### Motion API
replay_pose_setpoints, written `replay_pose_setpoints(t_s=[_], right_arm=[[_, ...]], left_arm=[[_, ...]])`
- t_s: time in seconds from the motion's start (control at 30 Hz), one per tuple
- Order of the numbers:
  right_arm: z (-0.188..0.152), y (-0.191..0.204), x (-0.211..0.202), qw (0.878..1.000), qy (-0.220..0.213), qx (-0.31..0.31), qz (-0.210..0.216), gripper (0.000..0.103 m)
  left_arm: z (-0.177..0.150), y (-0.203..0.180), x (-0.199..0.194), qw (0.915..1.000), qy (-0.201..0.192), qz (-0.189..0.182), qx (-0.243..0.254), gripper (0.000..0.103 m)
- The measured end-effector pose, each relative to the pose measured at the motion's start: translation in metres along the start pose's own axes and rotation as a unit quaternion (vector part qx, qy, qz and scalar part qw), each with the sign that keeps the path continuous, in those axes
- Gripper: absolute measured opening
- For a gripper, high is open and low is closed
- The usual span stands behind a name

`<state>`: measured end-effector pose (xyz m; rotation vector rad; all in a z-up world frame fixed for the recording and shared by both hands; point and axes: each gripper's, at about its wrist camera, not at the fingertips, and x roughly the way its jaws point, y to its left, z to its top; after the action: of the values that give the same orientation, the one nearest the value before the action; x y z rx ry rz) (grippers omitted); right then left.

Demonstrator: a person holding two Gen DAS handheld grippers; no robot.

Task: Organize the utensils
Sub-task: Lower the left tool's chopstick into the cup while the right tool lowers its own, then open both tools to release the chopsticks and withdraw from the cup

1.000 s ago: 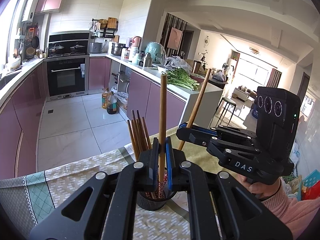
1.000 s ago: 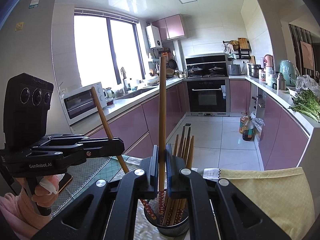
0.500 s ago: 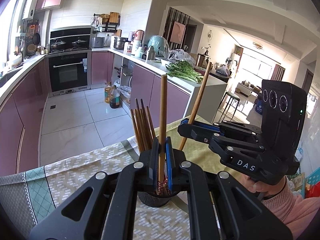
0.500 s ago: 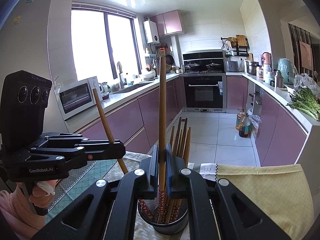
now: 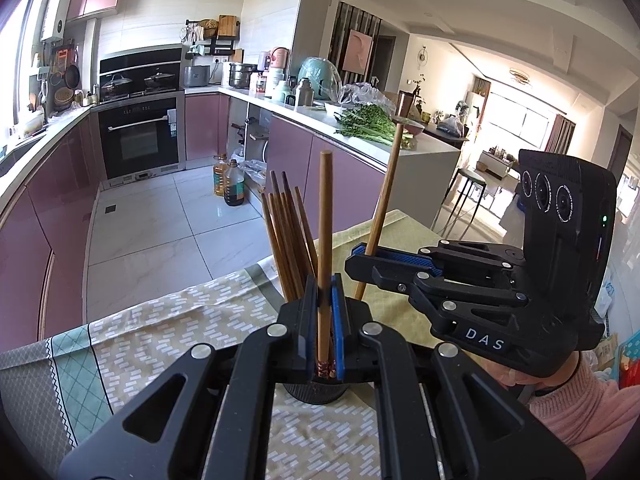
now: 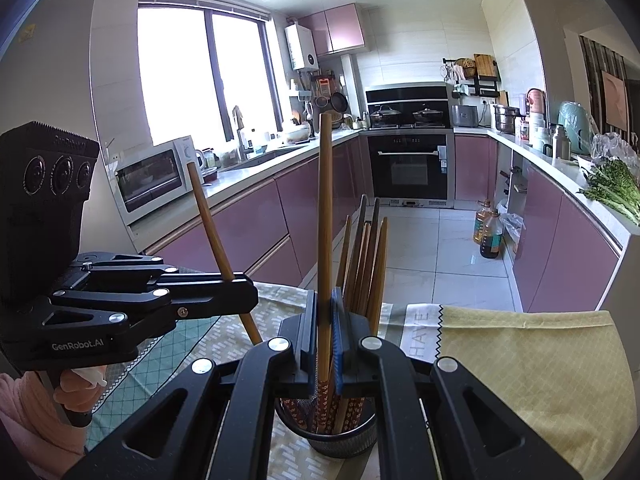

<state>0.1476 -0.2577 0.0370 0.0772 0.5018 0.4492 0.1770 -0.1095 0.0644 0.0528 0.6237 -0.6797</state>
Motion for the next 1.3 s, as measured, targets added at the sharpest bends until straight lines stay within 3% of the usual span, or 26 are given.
replay_pose_setpoints(t_s=[0.83,1.3], right_arm=[[-0.021,-0.006,0.02,0.999,0.039,0.008,0.004,0.006],[-0.019,-0.012,0.029,0.999,0.046,0.02,0.006,0.006]], left_arm=[[-0.008,0.008,0.034,0.9995,0.03,0.007,-0.005,0.007],[-0.009,0.031,0.059,0.9984,0.046,0.016,-0.028,0.009]])
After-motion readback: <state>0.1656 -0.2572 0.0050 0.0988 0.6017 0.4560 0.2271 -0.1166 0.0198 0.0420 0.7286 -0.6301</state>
